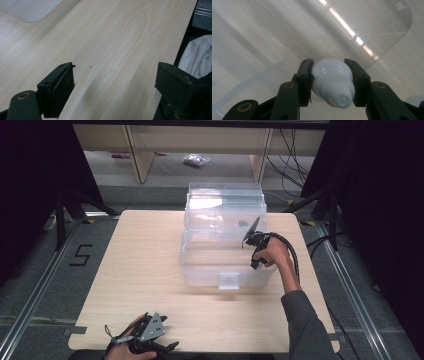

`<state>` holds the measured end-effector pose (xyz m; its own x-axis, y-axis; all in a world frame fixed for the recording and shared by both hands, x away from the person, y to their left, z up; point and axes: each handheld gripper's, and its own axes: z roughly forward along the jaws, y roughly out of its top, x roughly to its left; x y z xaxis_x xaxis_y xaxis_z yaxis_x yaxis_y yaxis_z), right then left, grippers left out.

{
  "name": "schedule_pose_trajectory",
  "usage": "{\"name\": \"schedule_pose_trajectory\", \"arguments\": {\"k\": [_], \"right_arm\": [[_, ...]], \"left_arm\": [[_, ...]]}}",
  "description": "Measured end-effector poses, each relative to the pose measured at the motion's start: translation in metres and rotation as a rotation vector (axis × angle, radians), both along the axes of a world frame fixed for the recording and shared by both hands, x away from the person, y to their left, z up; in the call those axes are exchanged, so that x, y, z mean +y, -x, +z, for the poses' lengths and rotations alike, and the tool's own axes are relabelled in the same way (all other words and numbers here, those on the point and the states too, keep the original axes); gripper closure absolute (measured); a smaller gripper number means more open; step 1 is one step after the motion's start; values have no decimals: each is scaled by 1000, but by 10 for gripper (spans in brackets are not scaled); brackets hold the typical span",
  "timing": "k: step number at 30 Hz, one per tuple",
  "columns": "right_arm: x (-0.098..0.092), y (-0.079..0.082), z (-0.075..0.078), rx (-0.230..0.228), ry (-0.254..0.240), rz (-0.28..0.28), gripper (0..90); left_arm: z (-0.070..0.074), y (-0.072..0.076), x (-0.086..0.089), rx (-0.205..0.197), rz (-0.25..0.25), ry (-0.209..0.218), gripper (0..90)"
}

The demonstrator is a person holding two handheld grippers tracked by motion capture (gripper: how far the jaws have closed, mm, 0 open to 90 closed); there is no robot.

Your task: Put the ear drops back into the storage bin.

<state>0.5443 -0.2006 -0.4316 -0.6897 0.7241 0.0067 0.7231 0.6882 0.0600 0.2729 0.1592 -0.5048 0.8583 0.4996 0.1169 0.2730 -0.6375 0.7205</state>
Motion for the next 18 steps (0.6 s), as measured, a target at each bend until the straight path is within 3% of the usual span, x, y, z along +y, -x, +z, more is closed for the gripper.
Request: {"name": "schedule_pose_trajectory", "arguments": {"k": [2,3,6,9,11,15,18], "right_arm": [[3,0,-2,8,29,-16,601],[1,-1,-4,-2,27,16,601],[0,-3,-6,-5,11,44,601],[1,-1,-8,9,-9,-2,601],[2,-1,-7,12,18,-16,600],[-2,-3,-8,-8,18,28,599],[-1,-1,-6,-5,-2,-11,595]], "left_arm": [[0,0,0,-2,0,5,150],[0,0,0,-2,1,6,150],[0,0,0,0,0,0,150],[0,0,0,4,-2,-2,150],[0,0,0,2,-4,-5,150],[0,0,0,3,1,0,150],[0,0,0,3,-2,-3,150]]}}
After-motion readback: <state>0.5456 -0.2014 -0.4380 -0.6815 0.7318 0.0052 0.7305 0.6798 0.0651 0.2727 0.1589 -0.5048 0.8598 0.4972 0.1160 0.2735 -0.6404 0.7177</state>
